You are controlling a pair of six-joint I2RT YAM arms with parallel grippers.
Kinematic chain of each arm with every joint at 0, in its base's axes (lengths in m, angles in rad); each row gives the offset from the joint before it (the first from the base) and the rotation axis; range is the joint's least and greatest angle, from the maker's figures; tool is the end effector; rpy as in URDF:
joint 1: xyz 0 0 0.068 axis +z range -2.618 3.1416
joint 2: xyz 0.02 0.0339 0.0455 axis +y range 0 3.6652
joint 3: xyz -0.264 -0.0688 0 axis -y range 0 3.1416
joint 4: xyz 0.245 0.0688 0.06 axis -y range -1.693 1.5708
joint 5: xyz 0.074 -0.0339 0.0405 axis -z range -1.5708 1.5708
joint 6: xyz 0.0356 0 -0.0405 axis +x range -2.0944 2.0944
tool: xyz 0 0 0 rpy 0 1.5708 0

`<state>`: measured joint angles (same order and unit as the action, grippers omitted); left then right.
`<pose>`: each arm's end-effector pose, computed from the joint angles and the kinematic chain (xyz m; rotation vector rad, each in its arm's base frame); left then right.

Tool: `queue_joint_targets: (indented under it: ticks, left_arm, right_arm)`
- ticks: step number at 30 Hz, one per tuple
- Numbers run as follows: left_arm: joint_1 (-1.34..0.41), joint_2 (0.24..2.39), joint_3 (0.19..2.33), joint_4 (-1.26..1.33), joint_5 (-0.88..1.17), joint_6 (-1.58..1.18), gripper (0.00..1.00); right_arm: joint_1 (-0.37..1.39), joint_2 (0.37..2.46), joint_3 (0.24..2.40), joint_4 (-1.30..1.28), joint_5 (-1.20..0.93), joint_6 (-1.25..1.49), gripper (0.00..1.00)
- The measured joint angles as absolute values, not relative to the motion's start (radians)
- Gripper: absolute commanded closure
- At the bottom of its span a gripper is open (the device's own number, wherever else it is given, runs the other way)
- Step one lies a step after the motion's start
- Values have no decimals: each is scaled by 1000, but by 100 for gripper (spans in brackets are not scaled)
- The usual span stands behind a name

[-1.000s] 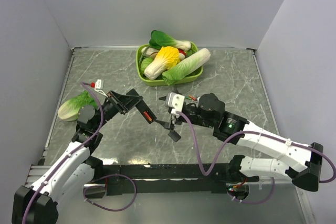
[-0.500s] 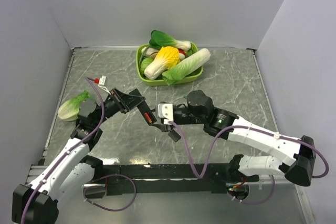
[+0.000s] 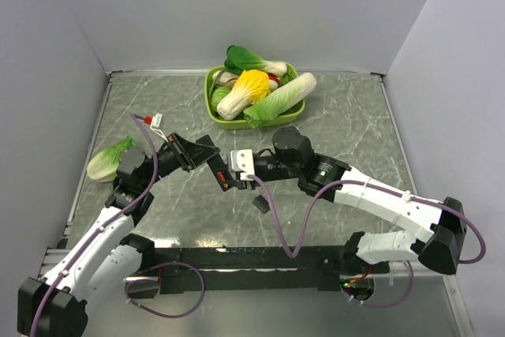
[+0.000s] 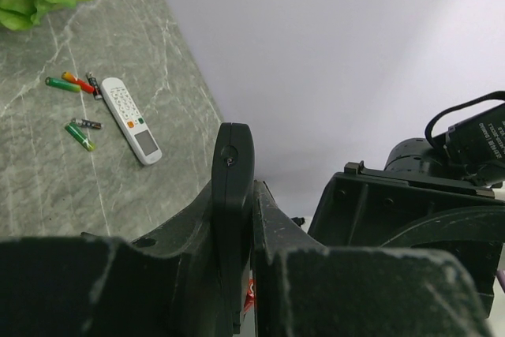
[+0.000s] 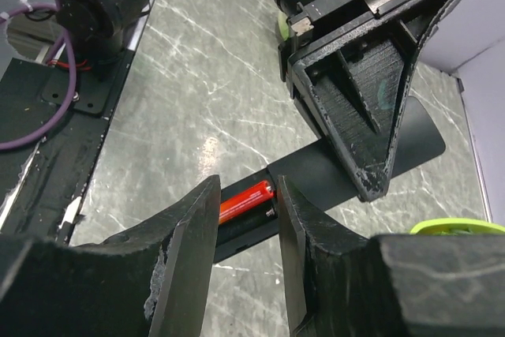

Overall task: Load the batteries into the remote control
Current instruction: Load the battery into the remote control.

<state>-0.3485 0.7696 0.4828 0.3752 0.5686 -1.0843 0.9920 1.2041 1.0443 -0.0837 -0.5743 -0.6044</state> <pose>0.1682 -0.0815 0.2946 -0.1008 1.7104 -1.5307 0.1357 0.2430 0.3552 -1.5777 0.9579 0.7920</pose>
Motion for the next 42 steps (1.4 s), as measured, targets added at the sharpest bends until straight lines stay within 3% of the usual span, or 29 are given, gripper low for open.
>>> queue_joint_targets:
  ticks: [7,26,42]
  left_arm:
    - [-357,770,492,375,580,-1075,99]
    - [-368,767,497,375,580,-1067,99]
    - [-368,702,463,440,535,-1122,99]
  right_arm:
    - [987,1246,1062,-98,-595,-606,60]
    - [979,1266,1082,-116,-612,-608,79]
    - [976,1266,1061,-25,-640,-595,85]
